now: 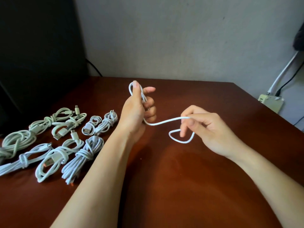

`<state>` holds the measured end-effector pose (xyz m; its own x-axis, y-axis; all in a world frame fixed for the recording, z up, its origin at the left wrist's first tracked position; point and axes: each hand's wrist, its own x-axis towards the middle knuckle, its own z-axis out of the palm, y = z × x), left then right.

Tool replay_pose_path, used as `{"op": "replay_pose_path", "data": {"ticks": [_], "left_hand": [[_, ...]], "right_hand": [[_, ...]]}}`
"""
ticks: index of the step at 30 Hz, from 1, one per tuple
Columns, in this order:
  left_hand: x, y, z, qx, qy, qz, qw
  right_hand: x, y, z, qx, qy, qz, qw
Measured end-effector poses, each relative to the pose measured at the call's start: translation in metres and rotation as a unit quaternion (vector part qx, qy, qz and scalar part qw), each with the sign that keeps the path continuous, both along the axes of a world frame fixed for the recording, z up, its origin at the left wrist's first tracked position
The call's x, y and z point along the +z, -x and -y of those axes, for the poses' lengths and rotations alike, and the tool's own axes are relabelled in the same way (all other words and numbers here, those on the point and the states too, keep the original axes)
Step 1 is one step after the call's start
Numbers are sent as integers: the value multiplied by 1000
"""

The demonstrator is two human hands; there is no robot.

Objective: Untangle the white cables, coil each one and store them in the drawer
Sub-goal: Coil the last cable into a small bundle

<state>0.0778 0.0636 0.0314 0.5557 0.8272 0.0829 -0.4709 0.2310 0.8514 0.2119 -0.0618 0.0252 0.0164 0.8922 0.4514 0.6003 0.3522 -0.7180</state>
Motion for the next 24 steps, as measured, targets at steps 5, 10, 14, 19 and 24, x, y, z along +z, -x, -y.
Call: {"op": "replay_pose_path", "data": {"ticks": [5,10,14,19,24], "left_hand": [[-4,-2,6,-75,-78,-76,991],[-7,-6,22,-171,-150,-165,960],[-8,-9,33,-244,-170,-166,940],[-7,-7,38,-294,-188,-162,923],[-7,-5,36,-314,-267,-192,891]], "right_hand": [[-2,-6,-4,-67,-50,-35,996],[-2,-6,-2,-117,-89,-32,989],[0,-6,-1,-151,-129,-25,980],[0,-6,0,-175,-151,-23,973],[0,-4,1,-186,-153,-31,970]]}}
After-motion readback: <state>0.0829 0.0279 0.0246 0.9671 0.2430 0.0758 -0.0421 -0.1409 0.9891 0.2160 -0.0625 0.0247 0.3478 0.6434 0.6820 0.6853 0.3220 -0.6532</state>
